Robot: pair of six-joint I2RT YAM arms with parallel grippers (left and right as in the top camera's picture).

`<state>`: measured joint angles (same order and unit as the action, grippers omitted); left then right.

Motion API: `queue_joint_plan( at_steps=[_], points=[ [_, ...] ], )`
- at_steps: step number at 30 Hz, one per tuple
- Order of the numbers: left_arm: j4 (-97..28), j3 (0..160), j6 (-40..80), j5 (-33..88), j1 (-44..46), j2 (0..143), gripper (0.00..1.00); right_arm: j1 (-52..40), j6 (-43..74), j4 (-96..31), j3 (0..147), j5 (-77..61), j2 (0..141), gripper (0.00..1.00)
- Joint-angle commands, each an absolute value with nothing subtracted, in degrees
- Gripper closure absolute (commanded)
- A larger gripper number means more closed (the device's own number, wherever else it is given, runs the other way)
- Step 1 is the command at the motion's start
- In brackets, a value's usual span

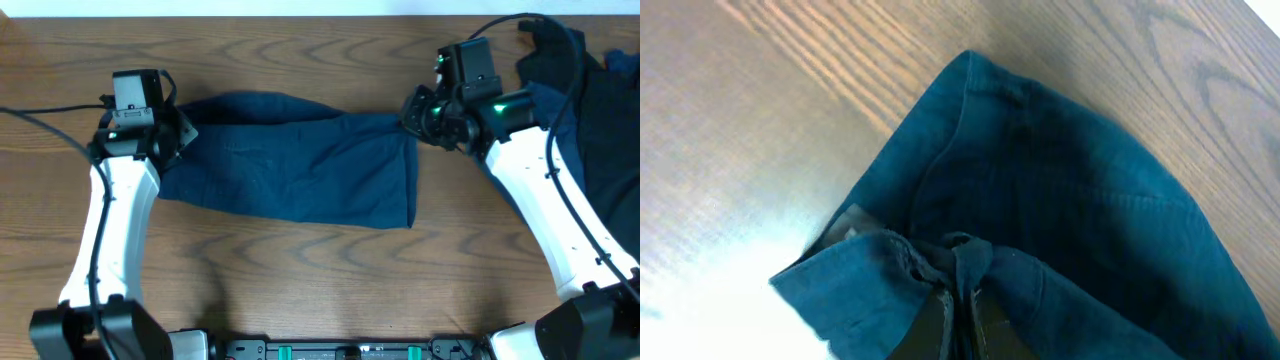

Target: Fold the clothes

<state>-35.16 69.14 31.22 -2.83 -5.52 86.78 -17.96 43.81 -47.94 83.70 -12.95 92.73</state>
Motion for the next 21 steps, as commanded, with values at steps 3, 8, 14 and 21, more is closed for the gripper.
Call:
queue_joint_plan(
  at_steps=[3,8,14,21],
  points=[
    [-32.14,70.41,30.68,-4.36,-6.11,89.52,0.94,-19.99,42.68,-48.25,88.16,-10.52,91.0,0.99],
    [-30.44,70.41,31.62,-5.02,-7.79,89.95,0.94,-18.92,42.72,-49.87,88.14,-7.77,91.22,0.99],
    [-30.44,70.37,34.37,-5.26,-9.63,90.04,0.94,-19.2,42.54,-47.4,88.18,-9.32,91.07,0.99],
    [-30.52,70.35,34.33,-5.8,-9.63,90.52,0.94,-19.2,39.99,-34.85,88.62,-16.97,90.96,0.99]
  ],
)
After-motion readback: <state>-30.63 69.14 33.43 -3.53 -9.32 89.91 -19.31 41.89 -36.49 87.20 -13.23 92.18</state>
